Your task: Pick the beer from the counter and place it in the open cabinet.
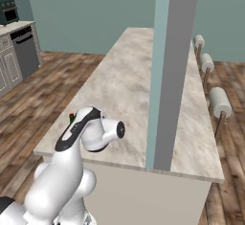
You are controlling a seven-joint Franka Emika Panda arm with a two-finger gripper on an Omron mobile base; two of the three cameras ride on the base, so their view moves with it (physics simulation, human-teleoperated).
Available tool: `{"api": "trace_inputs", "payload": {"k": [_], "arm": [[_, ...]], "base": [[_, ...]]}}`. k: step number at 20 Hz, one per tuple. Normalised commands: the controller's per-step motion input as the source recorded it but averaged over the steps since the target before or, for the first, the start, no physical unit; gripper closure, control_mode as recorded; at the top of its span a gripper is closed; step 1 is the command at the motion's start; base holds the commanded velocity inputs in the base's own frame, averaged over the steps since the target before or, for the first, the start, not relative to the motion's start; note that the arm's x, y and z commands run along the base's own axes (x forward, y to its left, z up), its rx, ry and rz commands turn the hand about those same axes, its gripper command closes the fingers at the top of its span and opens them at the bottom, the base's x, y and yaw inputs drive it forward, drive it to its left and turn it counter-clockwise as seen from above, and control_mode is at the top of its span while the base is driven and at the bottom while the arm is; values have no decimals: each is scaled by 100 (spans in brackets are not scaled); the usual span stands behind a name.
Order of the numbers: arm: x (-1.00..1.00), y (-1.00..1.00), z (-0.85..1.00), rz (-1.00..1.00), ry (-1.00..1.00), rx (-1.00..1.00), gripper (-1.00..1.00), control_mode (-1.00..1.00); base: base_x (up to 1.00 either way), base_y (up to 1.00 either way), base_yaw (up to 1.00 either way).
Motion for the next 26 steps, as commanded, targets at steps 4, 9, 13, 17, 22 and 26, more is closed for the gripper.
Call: {"api": "trace_inputs", "payload": {"k": [4, 9, 13, 17, 22, 26], "arm": [[17, 6, -9, 0, 1, 2, -100, -100], [24, 1, -4, 0, 3, 2, -100, -100], [24, 0, -2, 0, 7, 2, -100, -100], [20, 0, -7, 0, 7, 2, -100, -100], [6, 0, -10, 0, 6, 2, -100, -100], [0, 0, -10, 0, 4, 1, -100, -100]], "base": [[0, 0, 0], [0, 0, 0], [0, 0, 0], [0, 0, 0], [0, 0, 0], [0, 0, 0]]}}
